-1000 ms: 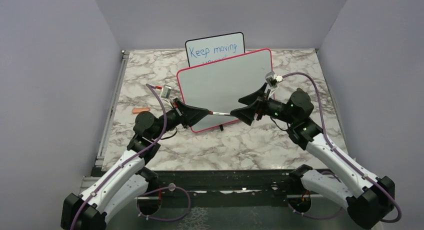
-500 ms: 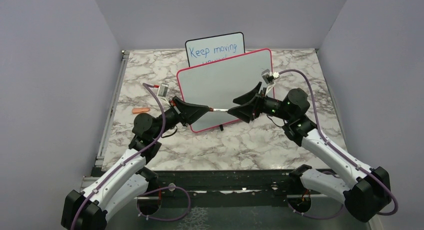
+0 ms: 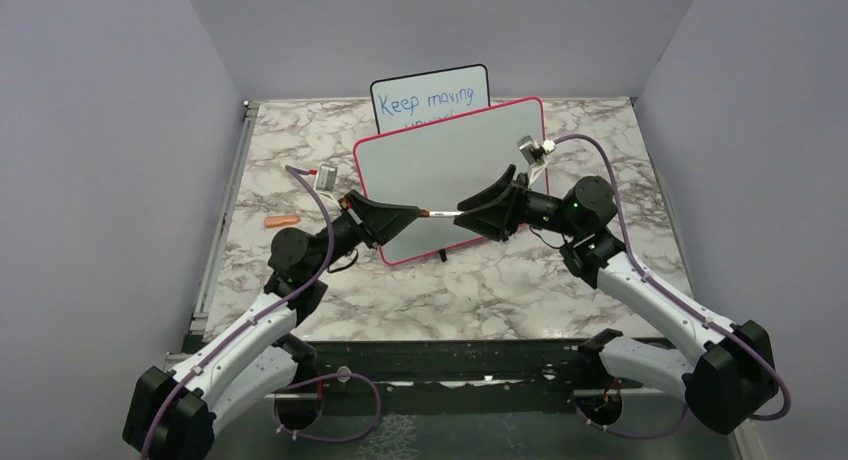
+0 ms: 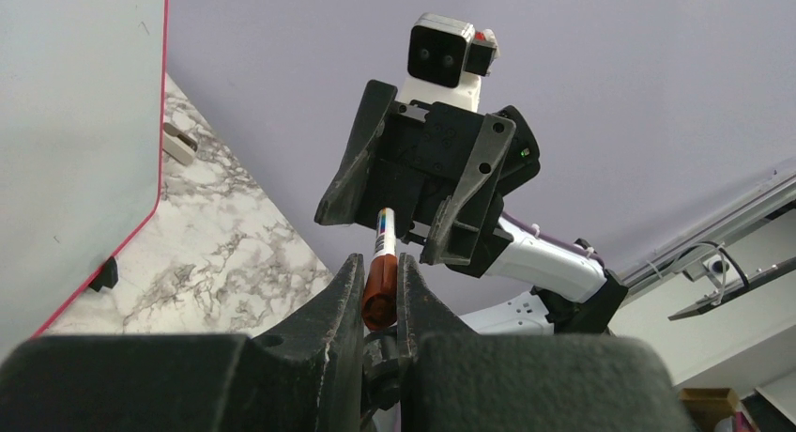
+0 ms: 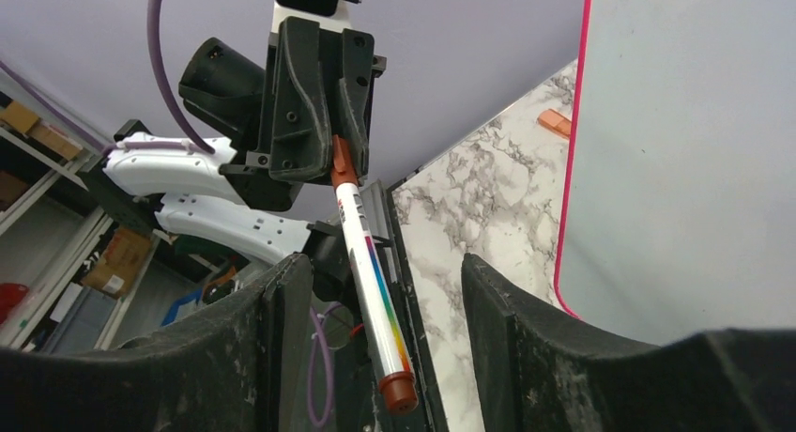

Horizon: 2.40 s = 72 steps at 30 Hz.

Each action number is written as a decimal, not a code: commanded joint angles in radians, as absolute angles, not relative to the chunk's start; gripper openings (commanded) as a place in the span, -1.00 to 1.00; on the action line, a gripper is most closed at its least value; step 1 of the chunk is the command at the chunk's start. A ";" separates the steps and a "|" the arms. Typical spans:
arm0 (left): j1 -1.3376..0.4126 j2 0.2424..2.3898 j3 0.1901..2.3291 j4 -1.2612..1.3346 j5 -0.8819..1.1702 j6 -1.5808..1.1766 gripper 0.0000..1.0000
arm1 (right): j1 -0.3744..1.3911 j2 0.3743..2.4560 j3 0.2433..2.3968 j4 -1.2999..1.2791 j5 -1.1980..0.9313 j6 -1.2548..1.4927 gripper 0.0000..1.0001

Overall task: Write a sentence on the whiteboard
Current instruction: Open the whiteboard marker at the center of the board, then place the pen cap at the center of the board.

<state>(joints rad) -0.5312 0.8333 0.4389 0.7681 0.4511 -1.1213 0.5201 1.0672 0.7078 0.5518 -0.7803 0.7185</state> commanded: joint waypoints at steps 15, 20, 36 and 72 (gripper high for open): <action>-0.540 0.874 0.439 0.833 0.437 -1.120 -1.00 | 0.537 1.089 0.774 0.504 -0.834 0.692 -0.31; -0.540 0.880 0.441 0.833 0.439 -1.123 -1.00 | 0.537 1.093 0.781 0.509 -0.854 0.699 -0.46; -0.539 0.867 0.412 0.814 0.379 -1.118 -1.00 | 0.538 1.047 0.763 0.460 -0.868 0.651 -0.98; -0.515 0.617 0.535 -0.292 0.102 -0.714 -1.00 | 0.534 0.677 0.656 0.002 -0.321 0.338 -0.99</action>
<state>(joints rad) -0.5182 0.5709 0.4725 -0.0040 0.1040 -0.8459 0.5346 0.7109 0.6632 0.0814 -0.4244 0.4053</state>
